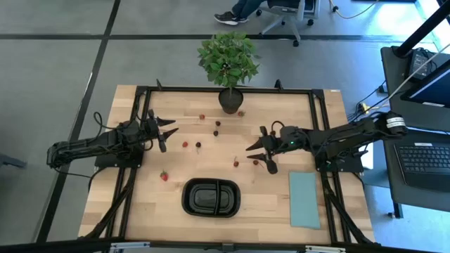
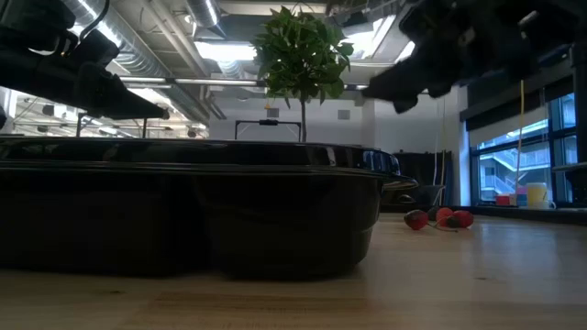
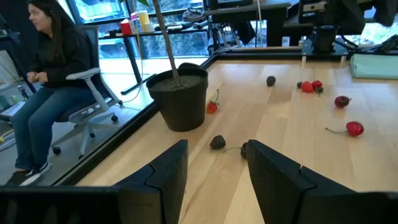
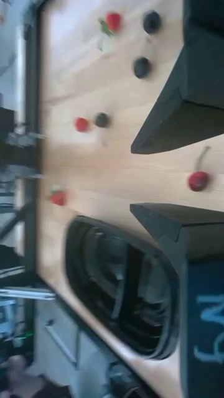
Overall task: Pick and placing Produce into tupperware
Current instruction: Put the left red cherry into the left side of the black container
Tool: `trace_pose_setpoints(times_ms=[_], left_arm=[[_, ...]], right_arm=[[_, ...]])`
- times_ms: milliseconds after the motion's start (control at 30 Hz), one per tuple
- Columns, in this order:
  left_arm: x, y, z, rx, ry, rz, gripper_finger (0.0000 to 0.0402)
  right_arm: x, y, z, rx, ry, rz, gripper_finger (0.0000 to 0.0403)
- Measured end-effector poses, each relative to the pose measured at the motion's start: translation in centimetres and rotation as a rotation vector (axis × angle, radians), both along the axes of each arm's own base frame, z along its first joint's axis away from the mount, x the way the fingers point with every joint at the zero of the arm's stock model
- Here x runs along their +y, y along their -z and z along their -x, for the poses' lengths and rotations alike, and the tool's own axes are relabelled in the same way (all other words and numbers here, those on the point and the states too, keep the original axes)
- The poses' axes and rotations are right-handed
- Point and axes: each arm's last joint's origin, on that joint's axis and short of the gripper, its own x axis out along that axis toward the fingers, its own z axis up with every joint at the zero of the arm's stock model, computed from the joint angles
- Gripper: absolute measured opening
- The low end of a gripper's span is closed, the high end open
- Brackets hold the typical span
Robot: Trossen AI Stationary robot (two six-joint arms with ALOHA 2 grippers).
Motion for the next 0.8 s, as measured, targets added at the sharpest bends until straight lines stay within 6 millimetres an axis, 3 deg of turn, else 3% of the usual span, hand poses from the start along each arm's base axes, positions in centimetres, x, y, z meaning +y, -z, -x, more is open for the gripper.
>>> trace_pose_setpoints(times_ms=[300, 800], left_arm=[[0.0, 0.0, 0.0, 0.000, 0.000, -0.001, 0.0159], [0.0, 0.0, 0.0, 0.000, 0.000, -0.001, 0.0159]], right_arm=[[0.1, 3.8, -2.0, 0.071, -0.009, 0.021, 0.0141], [0.1, 6.8, -3.1, 0.106, -0.001, 0.000, 0.0141]])
